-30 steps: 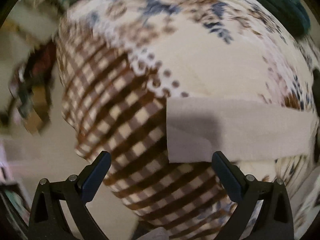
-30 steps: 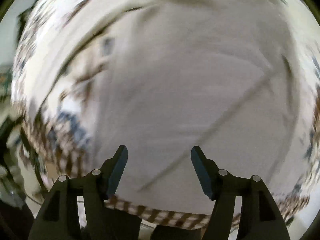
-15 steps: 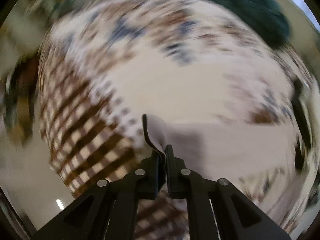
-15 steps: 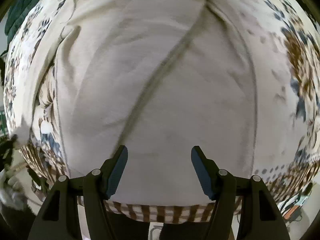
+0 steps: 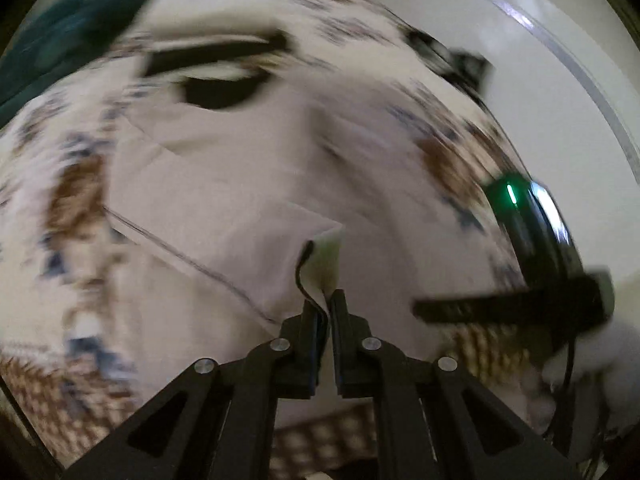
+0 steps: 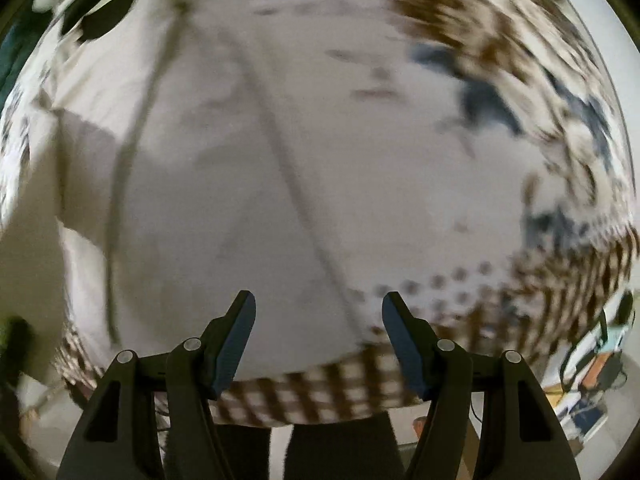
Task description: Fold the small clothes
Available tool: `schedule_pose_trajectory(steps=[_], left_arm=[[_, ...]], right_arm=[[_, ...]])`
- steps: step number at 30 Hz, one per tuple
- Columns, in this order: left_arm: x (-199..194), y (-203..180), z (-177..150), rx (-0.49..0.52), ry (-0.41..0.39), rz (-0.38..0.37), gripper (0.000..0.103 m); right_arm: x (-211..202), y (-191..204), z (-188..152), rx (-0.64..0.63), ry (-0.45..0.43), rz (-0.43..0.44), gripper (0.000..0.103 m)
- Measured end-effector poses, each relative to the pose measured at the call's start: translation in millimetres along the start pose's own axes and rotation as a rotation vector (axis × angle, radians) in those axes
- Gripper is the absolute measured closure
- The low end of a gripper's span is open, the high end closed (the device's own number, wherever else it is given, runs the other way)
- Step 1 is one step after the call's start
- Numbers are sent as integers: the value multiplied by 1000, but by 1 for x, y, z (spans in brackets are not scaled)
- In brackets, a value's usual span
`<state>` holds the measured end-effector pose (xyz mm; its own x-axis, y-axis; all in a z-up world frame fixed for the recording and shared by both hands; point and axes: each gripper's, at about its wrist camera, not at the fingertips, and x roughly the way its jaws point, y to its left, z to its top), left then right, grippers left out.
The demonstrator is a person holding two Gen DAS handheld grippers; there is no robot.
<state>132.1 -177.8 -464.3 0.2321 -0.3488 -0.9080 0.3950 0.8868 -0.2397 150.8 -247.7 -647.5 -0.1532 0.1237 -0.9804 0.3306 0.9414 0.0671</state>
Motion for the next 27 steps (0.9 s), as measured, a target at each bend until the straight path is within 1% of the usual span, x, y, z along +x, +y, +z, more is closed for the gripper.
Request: schedule_pose_trajectory(steps=[1,3,6,7,8,9,10,12,13,14,15,16,17,18,19,20,21,22,23,24,27], left_arm=[[8,-5,0,30,15,-11,99],[28,-26,-8,103,61,-34,98],[47,-31,-16,147,119,-38,97],[51,-29,-14,143,136,-34,96],[51,-24,-13,122,144,-15,90],[50,-17,-11,98,139,3,77],[46,-5,-10,64,130,25,69],[33,26,-11,-21,106,76,33],[28,42,-9,-70,94,110,26],[19,64,-11,-125,81,150,21],[14,81,-14,-166,77,189,21],[8,100,-18,-209,79,228,21],[4,119,-23,-248,82,262,21],[1,141,-31,-292,95,313,21],[1,154,-37,-322,106,347,21],[-2,167,-43,-350,115,370,21],[-5,183,-52,-388,126,401,21],[-4,189,-56,-407,132,418,21],[-5,196,-62,-427,139,431,21],[-4,202,-67,-447,144,432,21],[-4,210,-78,-476,161,428,21]], right_arm=[[-3,-16,0,20,0,-3,35],[-12,-44,3,46,-1,-8,35],[-30,-95,9,86,4,4,35],[-32,-102,9,101,5,17,35],[-36,-109,8,114,1,41,35],[-41,-115,7,125,-11,93,35],[-48,-120,10,130,-22,153,35],[-55,-117,13,125,-35,250,35],[-58,-112,20,117,-44,303,35],[-59,-104,25,107,-52,336,35],[-60,-96,36,87,-64,371,35],[-57,-87,36,73,-72,378,35],[-50,-76,34,58,-72,376,35],[-43,-69,41,37,-57,375,35],[-34,-58,43,20,-38,377,35],[-27,-51,44,11,-18,356,37],[-4,-33,23,6,-12,358,56],[-2,-34,20,1,-12,356,74],[4,-33,14,-9,-8,336,98],[5,-32,6,-21,-11,333,98],[-9,-40,-13,-34,-42,301,98]])
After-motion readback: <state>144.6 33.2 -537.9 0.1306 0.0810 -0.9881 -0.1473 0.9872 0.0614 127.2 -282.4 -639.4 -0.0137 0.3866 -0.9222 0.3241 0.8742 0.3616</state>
